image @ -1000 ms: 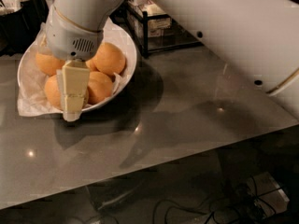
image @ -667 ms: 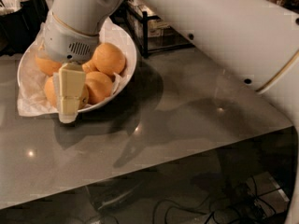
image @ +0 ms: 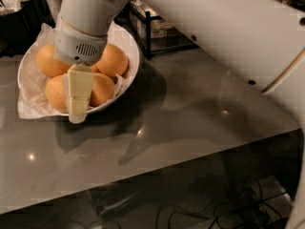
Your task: Pick orange from white bowl
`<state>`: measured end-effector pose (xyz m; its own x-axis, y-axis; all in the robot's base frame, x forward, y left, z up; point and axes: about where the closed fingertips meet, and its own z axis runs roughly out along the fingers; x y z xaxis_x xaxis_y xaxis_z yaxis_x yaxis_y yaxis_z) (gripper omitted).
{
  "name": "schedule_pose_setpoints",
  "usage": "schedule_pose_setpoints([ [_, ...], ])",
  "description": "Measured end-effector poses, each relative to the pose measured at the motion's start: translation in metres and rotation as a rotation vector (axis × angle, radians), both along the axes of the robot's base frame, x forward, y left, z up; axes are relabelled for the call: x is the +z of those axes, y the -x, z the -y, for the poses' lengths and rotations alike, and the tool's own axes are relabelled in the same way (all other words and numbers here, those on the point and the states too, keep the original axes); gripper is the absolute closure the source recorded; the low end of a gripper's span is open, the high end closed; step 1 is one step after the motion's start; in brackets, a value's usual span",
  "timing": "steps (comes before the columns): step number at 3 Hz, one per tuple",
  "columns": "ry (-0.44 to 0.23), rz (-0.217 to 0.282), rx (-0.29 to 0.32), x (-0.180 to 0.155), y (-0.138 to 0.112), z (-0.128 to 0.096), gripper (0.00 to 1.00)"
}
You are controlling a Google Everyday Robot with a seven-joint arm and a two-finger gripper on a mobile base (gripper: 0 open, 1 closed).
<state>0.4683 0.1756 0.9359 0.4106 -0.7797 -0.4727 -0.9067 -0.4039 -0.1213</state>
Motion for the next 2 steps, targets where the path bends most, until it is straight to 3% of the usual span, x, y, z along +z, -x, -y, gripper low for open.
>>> schedule_pose_setpoints([
  [2, 0.024, -0.061, -0.019, -0.027, -0.001, -0.003, 0.0],
])
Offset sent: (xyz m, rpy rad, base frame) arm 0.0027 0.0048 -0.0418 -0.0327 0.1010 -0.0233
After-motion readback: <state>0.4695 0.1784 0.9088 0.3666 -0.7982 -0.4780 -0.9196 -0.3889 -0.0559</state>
